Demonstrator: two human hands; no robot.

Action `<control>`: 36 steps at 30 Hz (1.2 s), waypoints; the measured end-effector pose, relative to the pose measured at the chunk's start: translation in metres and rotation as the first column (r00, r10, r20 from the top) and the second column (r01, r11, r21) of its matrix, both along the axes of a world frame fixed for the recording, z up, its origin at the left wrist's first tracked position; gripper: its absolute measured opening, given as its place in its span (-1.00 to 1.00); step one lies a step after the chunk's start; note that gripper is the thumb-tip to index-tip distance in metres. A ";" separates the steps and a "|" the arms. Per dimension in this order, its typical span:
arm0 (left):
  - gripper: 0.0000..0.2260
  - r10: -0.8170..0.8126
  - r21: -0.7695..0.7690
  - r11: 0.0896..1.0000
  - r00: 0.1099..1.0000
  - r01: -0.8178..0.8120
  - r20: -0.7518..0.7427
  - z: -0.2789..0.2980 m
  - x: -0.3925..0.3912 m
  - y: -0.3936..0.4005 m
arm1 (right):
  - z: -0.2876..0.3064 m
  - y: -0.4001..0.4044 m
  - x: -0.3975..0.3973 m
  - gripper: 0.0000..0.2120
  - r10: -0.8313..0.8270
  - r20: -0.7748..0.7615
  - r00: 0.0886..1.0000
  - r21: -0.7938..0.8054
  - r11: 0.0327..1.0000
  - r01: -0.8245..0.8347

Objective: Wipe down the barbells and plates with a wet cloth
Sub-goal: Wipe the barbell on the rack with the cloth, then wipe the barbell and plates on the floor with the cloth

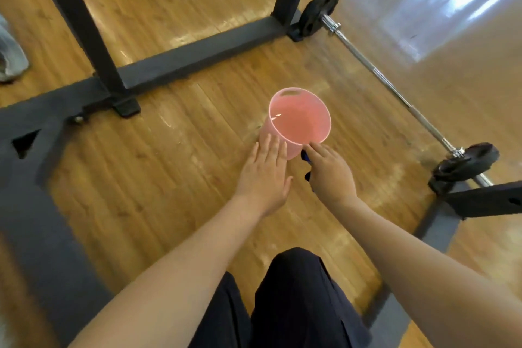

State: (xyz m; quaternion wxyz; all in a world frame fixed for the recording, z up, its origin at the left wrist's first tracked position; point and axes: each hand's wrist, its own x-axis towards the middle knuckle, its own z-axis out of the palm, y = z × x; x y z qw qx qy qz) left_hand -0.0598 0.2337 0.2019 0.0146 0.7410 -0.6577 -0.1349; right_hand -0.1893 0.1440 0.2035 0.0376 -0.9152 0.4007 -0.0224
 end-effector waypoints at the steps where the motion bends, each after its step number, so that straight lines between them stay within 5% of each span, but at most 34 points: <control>1: -0.38 -0.021 -0.014 1.000 1.000 0.022 0.013 -0.011 -0.004 -0.015 | -0.011 -0.012 -0.005 -0.63 -0.003 0.030 1.000 -0.025 1.000 0.004; 8: -0.41 -0.197 -0.038 0.979 0.980 0.198 0.026 -0.061 -0.093 -0.122 | -0.046 -0.073 -0.088 -0.68 -0.171 0.242 0.955 -0.092 0.976 0.199; 15: -0.41 -0.270 -0.078 0.960 0.963 0.269 0.005 -0.068 -0.163 -0.197 | -0.049 -0.128 -0.170 -0.63 -0.316 0.181 0.931 -0.128 0.931 0.341; 36: -0.42 -0.432 -0.050 0.897 0.895 0.439 0.109 -0.110 -0.117 -0.344 | -0.094 -0.276 -0.121 -0.58 -0.417 0.167 0.893 -0.081 0.897 0.434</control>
